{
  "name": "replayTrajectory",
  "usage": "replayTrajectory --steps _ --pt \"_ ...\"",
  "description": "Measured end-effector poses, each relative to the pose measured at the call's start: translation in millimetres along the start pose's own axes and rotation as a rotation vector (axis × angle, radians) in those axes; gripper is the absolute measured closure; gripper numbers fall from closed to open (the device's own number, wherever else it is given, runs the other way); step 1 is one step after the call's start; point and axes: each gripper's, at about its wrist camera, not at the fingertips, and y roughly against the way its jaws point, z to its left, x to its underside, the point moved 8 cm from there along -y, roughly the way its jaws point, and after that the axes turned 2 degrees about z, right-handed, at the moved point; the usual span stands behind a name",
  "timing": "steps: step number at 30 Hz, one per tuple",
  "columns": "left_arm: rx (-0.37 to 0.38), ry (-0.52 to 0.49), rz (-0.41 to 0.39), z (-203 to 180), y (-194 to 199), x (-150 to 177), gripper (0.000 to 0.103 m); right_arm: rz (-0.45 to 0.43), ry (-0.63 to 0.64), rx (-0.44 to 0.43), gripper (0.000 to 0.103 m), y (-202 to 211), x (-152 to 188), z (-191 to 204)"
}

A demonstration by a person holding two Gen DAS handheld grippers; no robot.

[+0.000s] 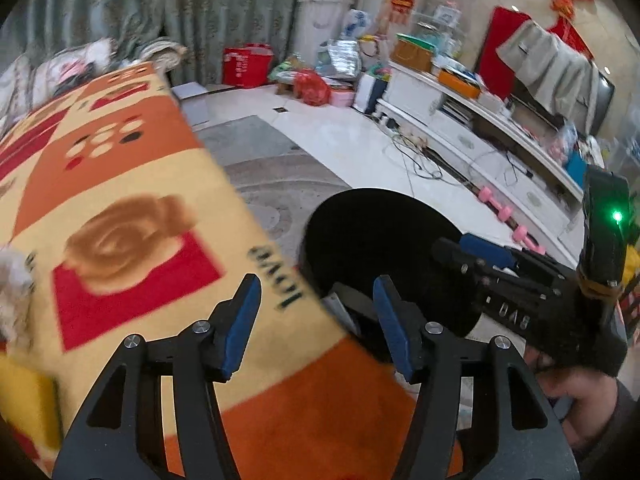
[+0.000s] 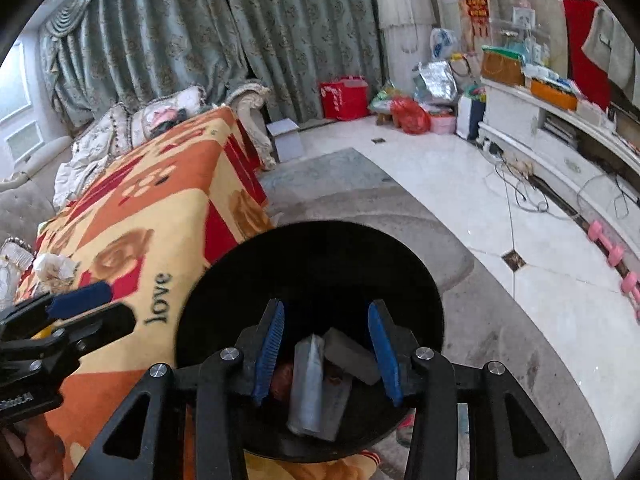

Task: Collect trash
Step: 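Move both open tools back over the trash on the bed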

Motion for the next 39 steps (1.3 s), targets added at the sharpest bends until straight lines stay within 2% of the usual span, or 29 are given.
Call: replayTrajectory --steps 8,14,18,19,22,26,31,35,39 --pt "-0.151 0.147 -0.050 87 75 55 0.045 -0.081 0.166 -0.130 0.061 19 -8 77" --pt "-0.273 0.316 -0.066 167 123 114 0.038 -0.069 0.295 -0.318 0.061 25 5 160" --pt "-0.341 0.402 -0.042 204 133 145 0.036 -0.045 0.388 -0.406 0.059 23 21 208" --pt "-0.355 0.413 -0.038 208 135 149 0.036 -0.030 0.408 -0.437 0.055 21 25 220" --pt "-0.399 0.436 -0.040 221 145 163 0.036 0.027 0.464 -0.550 0.034 14 40 260" --pt "-0.449 0.446 -0.053 233 161 175 0.036 0.111 0.594 -0.644 0.032 1 63 309" --pt "-0.478 0.452 -0.079 251 183 182 0.036 0.190 0.766 -0.679 0.031 -15 85 355" --pt "-0.460 0.466 -0.086 268 191 179 0.036 0.203 0.877 -0.609 0.031 -35 90 378" --pt "-0.436 0.464 -0.106 283 193 167 0.036 0.213 0.885 -0.579 0.027 -52 85 382"
